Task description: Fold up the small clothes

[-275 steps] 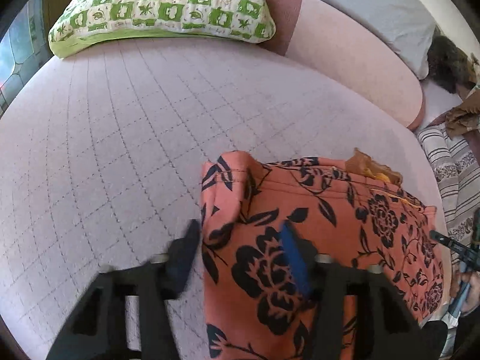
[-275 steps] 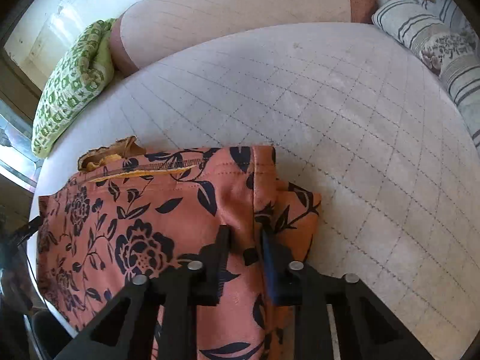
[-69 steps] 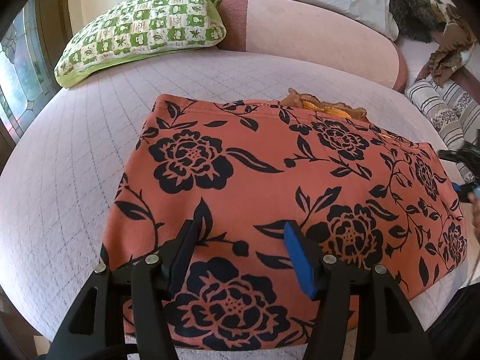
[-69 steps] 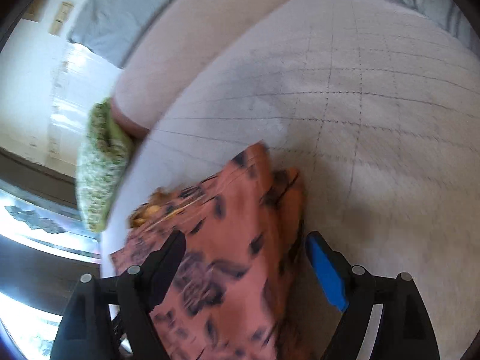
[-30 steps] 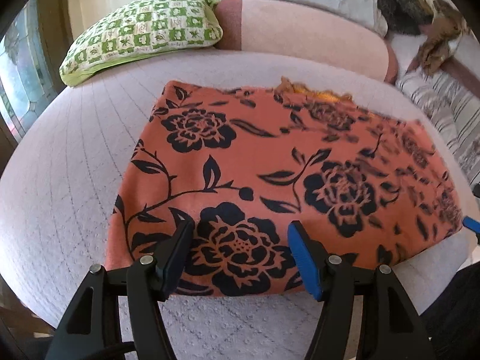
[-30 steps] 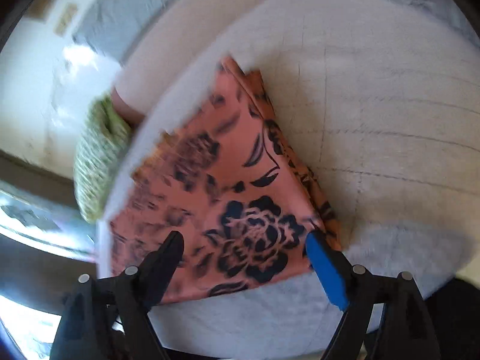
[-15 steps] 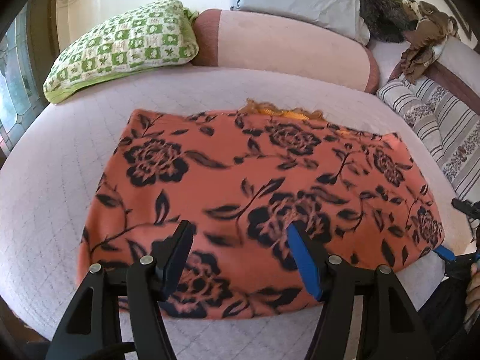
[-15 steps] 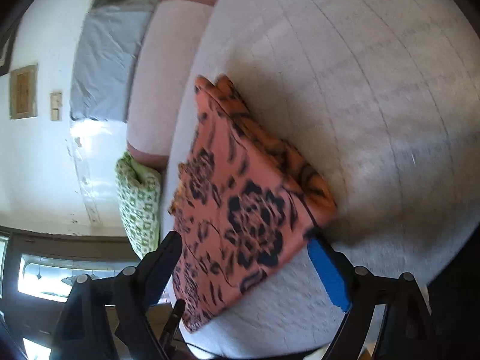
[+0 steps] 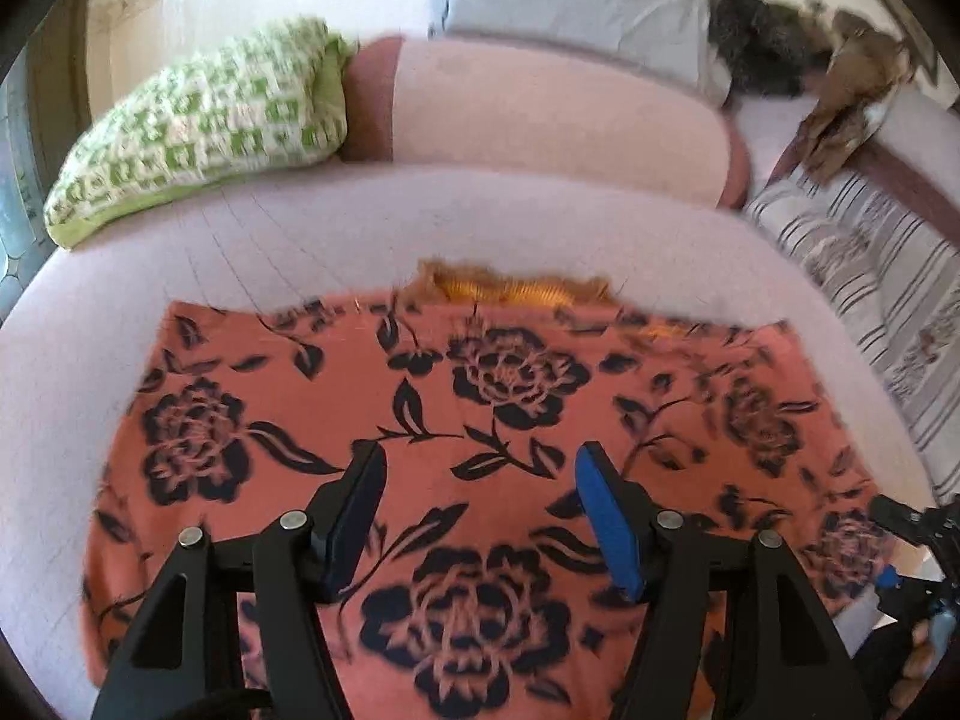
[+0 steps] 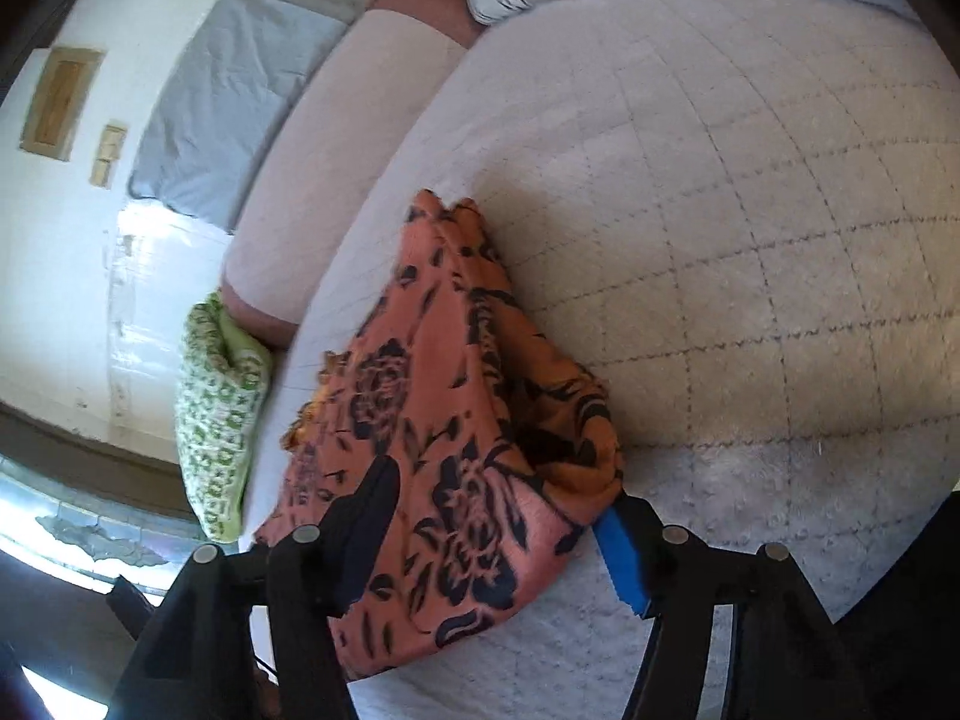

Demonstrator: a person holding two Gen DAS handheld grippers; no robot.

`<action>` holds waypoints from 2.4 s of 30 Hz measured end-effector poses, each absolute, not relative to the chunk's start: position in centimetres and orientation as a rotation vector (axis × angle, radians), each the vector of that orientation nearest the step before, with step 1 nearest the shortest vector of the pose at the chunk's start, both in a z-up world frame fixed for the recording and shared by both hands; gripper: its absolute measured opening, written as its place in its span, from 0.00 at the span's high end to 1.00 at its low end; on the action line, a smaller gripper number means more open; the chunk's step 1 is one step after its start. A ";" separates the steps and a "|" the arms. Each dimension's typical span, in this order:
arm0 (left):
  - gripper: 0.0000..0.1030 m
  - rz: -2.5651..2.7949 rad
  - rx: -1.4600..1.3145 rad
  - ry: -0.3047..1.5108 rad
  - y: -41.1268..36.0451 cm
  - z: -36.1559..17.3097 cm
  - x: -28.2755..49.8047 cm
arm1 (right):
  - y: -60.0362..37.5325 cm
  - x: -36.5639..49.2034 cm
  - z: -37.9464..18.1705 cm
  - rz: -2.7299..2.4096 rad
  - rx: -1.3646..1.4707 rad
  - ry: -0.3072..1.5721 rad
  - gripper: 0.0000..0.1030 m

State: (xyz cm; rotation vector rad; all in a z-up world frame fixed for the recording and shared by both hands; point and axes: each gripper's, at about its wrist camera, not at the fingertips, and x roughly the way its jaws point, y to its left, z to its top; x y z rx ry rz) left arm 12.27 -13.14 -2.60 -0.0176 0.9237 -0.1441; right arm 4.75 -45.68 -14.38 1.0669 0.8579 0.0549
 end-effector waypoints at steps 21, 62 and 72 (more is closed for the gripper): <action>0.27 -0.079 0.094 0.975 -13.5 -5.7 13.8 | -40.4 8.9 -7.8 0.109 0.694 0.862 0.86; 0.28 0.376 -0.539 0.740 13.6 -2.6 2.7 | -3.0 5.4 -6.3 0.808 0.194 0.943 0.17; 0.28 -0.009 -0.291 0.811 3.6 -0.8 3.0 | -17.6 5.6 -7.0 0.662 0.608 0.890 0.17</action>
